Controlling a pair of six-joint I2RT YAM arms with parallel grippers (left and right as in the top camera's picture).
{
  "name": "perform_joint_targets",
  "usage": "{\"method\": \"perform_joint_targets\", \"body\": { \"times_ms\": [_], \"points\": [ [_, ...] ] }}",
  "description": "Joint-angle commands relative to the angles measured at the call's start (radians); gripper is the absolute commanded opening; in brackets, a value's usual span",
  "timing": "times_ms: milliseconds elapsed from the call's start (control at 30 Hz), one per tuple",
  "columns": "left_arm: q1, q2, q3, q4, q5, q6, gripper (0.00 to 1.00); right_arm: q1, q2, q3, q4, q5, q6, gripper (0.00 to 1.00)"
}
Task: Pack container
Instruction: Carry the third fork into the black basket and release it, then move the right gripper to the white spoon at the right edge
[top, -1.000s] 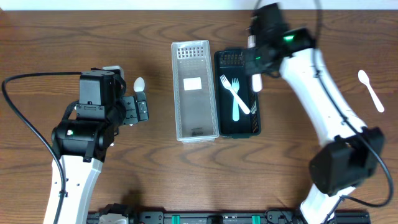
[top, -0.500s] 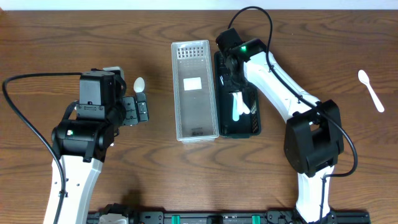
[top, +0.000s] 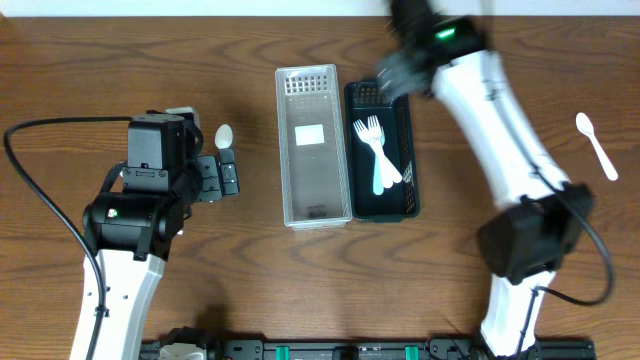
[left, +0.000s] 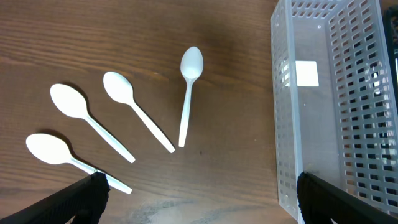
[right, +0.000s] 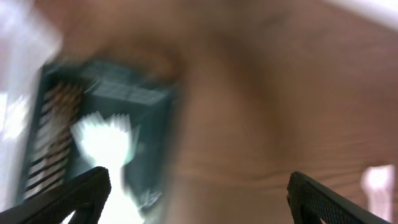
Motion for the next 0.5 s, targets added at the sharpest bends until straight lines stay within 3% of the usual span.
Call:
{"method": "perform_joint_targets", "body": {
  "times_ms": [0, 133, 233, 467],
  "points": [
    [0.000, 0.004, 0.018, -0.002, 0.003, 0.013, 0.98, -0.188, -0.051, 0.064, 0.014, 0.028, -0.207, 0.95],
    [0.000, 0.004, 0.018, -0.002, 0.003, 0.013, 0.98, -0.410, -0.019, 0.064, 0.027, -0.128, -0.373, 0.94],
    [0.000, 0.004, 0.018, -0.002, 0.003, 0.013, 0.98, -0.544, 0.023, 0.064, 0.022, -0.140, -0.447, 0.94],
    [0.000, 0.004, 0.018, -0.002, 0.003, 0.013, 0.98, -0.724, 0.161, 0.064, 0.012, -0.148, -0.555, 0.94]
  ]
}}
